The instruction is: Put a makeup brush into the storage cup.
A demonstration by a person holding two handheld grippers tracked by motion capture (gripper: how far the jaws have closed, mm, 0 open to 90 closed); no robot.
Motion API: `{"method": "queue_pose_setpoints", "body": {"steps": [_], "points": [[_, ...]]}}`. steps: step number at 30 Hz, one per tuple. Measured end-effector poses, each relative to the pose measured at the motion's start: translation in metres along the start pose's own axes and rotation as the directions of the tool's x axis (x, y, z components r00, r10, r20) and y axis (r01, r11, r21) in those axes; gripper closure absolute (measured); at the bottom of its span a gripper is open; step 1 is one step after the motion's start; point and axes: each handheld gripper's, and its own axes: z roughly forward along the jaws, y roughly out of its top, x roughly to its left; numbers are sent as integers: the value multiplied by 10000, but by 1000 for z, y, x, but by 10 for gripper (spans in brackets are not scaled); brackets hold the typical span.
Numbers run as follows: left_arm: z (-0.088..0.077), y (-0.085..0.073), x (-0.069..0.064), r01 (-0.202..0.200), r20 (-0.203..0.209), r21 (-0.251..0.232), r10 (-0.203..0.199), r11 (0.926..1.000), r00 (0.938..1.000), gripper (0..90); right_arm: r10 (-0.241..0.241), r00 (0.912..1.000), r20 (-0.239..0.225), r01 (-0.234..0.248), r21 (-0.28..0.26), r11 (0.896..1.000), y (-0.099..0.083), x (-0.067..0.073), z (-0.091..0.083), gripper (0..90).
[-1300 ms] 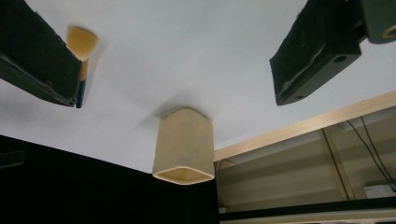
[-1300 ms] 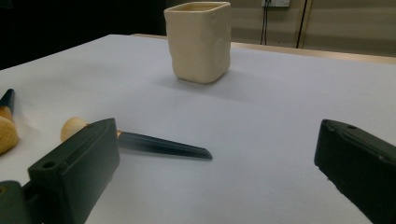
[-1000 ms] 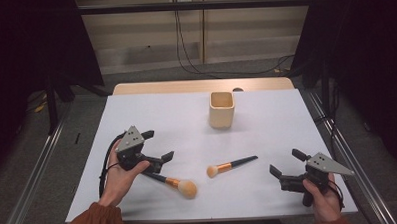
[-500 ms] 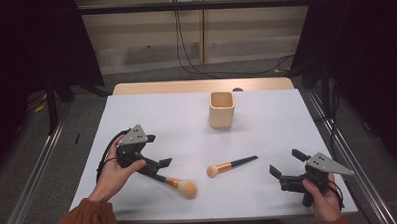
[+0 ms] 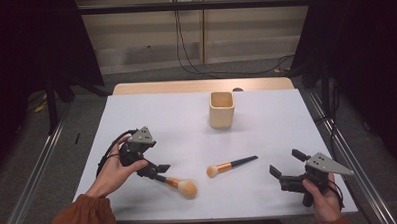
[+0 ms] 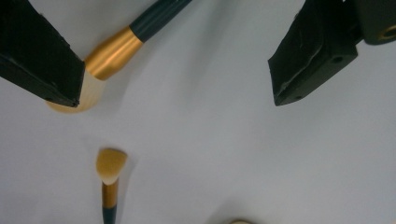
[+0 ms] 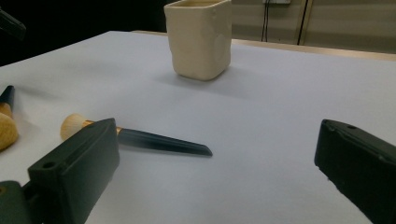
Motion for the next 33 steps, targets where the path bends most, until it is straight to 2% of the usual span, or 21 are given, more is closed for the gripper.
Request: {"method": "queue_pose_setpoints", "body": {"steps": [1,5,8,11,14,15,16,19,23,24,28,30,31,33], "points": [[0,1,1,-18,150,193,15,9998,9999,33,-44,10000,-2,44,32,10000,0,0,0,0],[0,3,0,-373,244,644,358,9972,9991,34,-87,10000,-27,87,37,10000,0,0,0,0],[2,4,-1,-678,398,1090,638,9917,9972,39,-28,10000,-15,28,11,10000,0,0,0,0],[5,6,-1,-1105,686,1564,1008,9815,9925,47,-112,9999,-48,112,48,9999,0,0,0,0],[7,7,-3,-1523,889,1841,1378,9710,9865,49,-35,10000,-26,35,-6,10000,0,0,0,0],[9,7,-4,-1570,989,1873,1404,9697,9852,49,-39,10000,-29,39,-4,10000,0,0,0,0],[11,6,-5,-1727,1176,2027,1511,9639,9815,49,-34,10000,-25,35,12,10000,0,0,0,0],[16,6,-7,-1772,1166,2299,1537,9569,9812,46,-121,9999,-50,122,53,9999,0,0,0,0],[21,6,-8,-1979,1623,2549,1599,9465,9737,50,-116,9999,-60,117,74,9999,0,0,0,0],[24,5,-9,-1980,1647,2590,1588,9454,9735,50,-128,9999,-77,128,68,9999,0,1,0,0],[34,5,-14,-1951,1621,3077,1507,9313,9752,51,-154,9998,-106,154,56,9999,0,1,0,0],[38,5,-15,-2265,2071,3203,1653,9198,9643,51,-123,9999,-90,124,52,9999,0,1,0,0],[40,4,-15,-2392,2172,3296,1732,9133,9606,51,-127,9999,-95,127,59,9999,0,1,0,0],[43,4,-16,-2415,2231,3559,1689,9028,9600,52,-146,9998,-103,147,55,9999,0,2,0,0]]}}
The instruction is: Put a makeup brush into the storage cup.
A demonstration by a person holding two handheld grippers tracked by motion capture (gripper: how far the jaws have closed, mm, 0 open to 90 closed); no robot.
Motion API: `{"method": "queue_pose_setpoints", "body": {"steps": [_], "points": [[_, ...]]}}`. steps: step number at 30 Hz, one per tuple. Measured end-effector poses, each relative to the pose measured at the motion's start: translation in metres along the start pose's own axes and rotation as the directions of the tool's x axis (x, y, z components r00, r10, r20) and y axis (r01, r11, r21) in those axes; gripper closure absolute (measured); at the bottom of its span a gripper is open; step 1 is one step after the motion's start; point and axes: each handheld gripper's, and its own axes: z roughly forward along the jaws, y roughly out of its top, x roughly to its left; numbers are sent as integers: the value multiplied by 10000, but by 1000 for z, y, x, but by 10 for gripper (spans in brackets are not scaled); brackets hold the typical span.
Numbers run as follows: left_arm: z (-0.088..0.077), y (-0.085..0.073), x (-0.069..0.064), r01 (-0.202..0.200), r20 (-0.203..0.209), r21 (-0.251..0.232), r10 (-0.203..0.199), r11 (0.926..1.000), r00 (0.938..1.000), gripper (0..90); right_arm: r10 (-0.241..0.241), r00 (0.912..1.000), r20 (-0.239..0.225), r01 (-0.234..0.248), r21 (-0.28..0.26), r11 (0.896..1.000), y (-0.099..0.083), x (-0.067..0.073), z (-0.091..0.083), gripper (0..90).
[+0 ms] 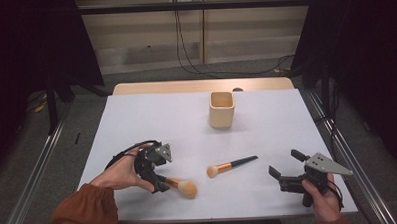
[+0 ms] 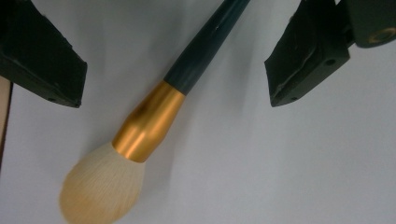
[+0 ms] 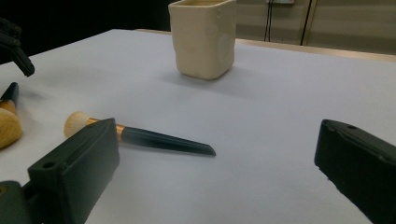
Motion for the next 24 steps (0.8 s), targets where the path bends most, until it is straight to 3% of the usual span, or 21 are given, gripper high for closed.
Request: {"method": "queue_pose_setpoints", "body": {"steps": [3,7,9,14,24], "points": [[5,0,-2,-191,135,279,187,9994,9997,68,7,10000,3,-7,9,10000,0,0,0,0],[9,-1,-3,-349,17,520,349,9980,9994,116,22,10000,7,-22,27,10000,0,0,0,0],[9,0,-1,-734,-23,781,738,9942,9973,149,8,10000,-8,-8,34,10000,0,0,0,0],[16,2,3,-615,61,946,612,9936,9981,209,-2,10000,-7,2,35,10000,0,0,1,0],[17,1,5,-959,108,1286,953,9870,9954,403,1,10000,-29,-1,48,10000,0,1,1,0]]}}
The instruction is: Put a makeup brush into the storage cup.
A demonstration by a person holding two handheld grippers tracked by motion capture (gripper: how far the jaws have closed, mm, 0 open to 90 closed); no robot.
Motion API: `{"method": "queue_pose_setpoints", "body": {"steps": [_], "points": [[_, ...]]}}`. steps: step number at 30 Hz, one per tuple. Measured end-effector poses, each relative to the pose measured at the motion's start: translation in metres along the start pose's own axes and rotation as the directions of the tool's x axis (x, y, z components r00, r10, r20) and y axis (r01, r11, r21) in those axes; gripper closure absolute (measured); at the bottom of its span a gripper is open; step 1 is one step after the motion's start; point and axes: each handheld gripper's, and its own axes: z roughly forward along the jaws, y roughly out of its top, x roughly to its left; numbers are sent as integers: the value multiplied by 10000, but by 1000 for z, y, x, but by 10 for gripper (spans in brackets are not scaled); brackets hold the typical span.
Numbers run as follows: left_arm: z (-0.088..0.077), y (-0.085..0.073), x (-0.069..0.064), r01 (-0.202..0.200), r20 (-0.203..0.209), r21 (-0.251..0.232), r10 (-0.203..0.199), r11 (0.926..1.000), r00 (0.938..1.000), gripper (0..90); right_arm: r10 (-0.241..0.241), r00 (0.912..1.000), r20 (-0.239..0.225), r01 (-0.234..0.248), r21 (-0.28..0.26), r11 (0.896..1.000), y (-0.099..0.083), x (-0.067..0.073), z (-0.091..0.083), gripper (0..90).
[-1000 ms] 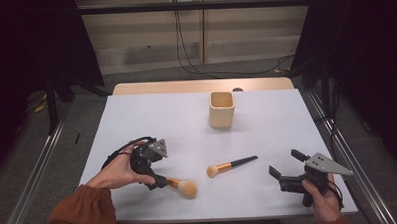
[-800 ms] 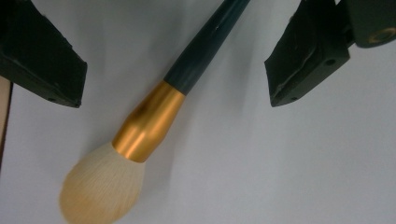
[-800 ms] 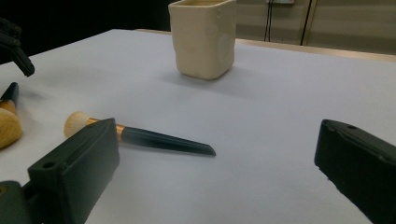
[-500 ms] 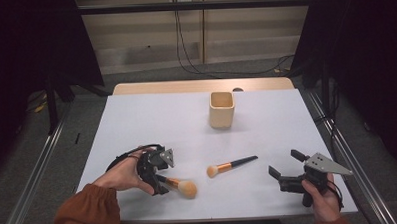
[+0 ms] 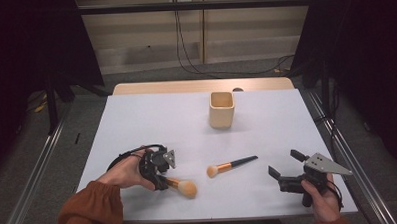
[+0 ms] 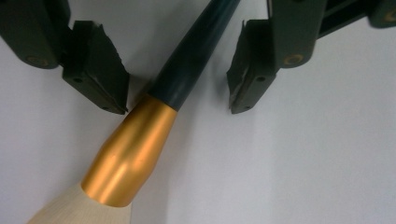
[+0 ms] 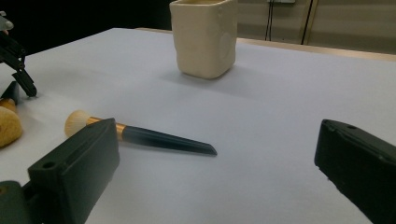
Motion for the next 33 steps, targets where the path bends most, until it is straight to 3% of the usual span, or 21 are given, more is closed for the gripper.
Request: {"method": "queue_pose_setpoints", "body": {"steps": [8,15,19,24,25,28,29,33], "points": [[-1,3,-4,-325,69,242,323,9992,9995,554,9,10000,7,-9,1,10000,0,0,0,0],[-1,3,-6,-444,191,260,439,9987,9989,637,6,10000,-27,-6,22,10000,0,0,0,0],[-1,3,-5,-360,292,285,352,9989,9990,741,-31,10000,-29,31,43,10000,0,0,0,0],[-2,5,-5,-199,285,442,187,9988,9994,744,-53,10000,-22,53,56,10000,-1,0,0,0],[-2,5,-6,10,332,359,-22,9994,9994,745,-51,10000,-25,51,56,10000,-1,-1,0,0],[-3,4,-4,9,329,411,-23,9992,9995,746,-37,10000,-11,37,71,10000,-1,-1,0,0],[-2,4,-5,194,367,276,-204,9994,9991,746,-58,10000,-13,59,61,10000,-1,0,0,0],[-3,4,-2,217,424,351,-232,9991,9988,746,-49,10000,-2,49,60,10000,-1,-1,0,0]]}}
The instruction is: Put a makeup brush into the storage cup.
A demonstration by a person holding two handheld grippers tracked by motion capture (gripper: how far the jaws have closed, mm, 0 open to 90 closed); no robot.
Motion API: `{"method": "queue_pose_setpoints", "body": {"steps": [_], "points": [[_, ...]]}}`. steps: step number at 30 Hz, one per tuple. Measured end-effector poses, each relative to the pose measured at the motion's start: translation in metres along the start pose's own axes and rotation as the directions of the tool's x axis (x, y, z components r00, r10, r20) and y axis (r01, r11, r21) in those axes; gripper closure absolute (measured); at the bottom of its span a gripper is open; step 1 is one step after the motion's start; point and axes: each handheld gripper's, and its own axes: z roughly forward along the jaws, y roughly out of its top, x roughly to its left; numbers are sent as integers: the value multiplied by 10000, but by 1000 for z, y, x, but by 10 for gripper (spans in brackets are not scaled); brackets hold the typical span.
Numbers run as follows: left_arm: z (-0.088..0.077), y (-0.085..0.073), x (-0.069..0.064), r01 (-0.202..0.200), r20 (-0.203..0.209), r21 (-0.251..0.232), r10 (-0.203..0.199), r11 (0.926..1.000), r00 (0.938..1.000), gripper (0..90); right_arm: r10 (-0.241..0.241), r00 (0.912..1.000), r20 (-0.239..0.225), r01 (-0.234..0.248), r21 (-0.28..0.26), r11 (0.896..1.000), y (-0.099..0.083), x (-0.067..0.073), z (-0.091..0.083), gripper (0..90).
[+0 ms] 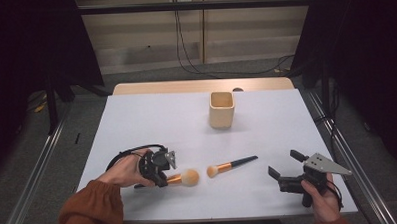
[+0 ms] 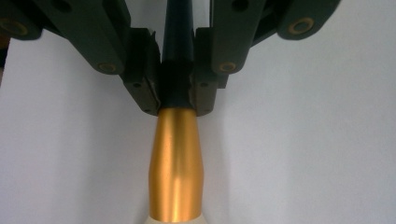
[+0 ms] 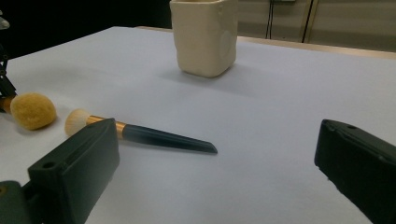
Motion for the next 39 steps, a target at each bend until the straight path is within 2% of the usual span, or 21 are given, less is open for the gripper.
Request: {"method": "queue_pose_setpoints", "body": {"steps": [1,4,5,9,13,15,20,21,22,23,24,25,27,28,29,32,33,34,37,38,39], "points": [[1,0,-1,221,-10,-98,-221,9997,9998,746,-2,10000,3,2,0,10000,0,0,0,0],[0,-1,1,414,-5,-149,-414,9990,9991,747,12,10000,7,-12,6,10000,0,0,0,0],[-1,-1,3,319,-54,-72,-320,9995,9995,747,10,10000,8,-10,5,10000,0,0,0,0],[-5,-5,6,823,-62,-525,-827,9952,9966,747,12,10000,-12,-12,4,10000,0,0,0,0],[-14,-9,8,1283,1,-1453,-1297,9810,9916,747,0,10000,-2,0,5,10000,0,0,0,0],[-17,-10,8,1336,-4,-1647,-1355,9772,9908,747,12,10000,6,-12,5,10000,0,0,0,0],[-27,-12,10,1901,172,-2457,-1918,9505,9813,747,-4,10000,17,4,8,10000,0,0,0,0],[-29,-12,9,1954,218,-2668,-1968,9437,9802,747,-7,10000,11,7,4,10000,0,0,0,0],[-31,-13,9,2142,303,-3015,-2152,9291,9761,747,-8,10000,6,8,3,10000,0,0,0,0],[-33,-13,9,2190,338,-3202,-2199,9217,9749,747,-3,10000,19,3,2,10000,0,0,0,0],[-34,-14,9,2360,331,-3526,-2400,9055,9702,747,-2,10000,22,2,3,10000,0,0,0,0],[-36,-15,10,2476,365,-3711,-2524,8949,9669,747,0,10000,2,0,-8,10000,0,0,0,0],[-38,-18,13,2594,432,-3994,-2646,8793,9634,747,-11,10000,6,11,-10,10000,0,0,0,0],[-39,-20,15,2729,458,-4165,-2798,8672,9590,747,-10,10000,5,10,-10,10000,0,0,0,0],[-39,-22,16,2734,494,-4276,-2797,8616,9588,746,-4,10000,0,4,-11,10000,0,0,0,0],[-40,-27,17,2942,544,-4831,-3070,8246,9501,746,8,10000,-5,-8,-4,10000,0,0,0,0],[-40,-28,17,3133,676,-5125,-3262,7995,9429,747,21,10000,-3,-21,-7,10000,0,0,0,0],[-42,-30,17,3086,609,-5289,-3274,7906,9429,746,7,10000,7,-7,-6,10000,0,0,0,0],[-44,-34,19,3136,415,-5801,-3573,7517,9331,746,2,10000,3,-2,-13,10000,0,0,0,0],[-43,-35,19,3158,441,-5873,-3602,7452,9318,747,1,10000,-3,-1,-16,10000,0,0,0,0],[-43,-35,18,3118,336,-5918,-3637,7433,9309,746,3,10000,4,-3,-14,10000,0,0,0,0]]}}
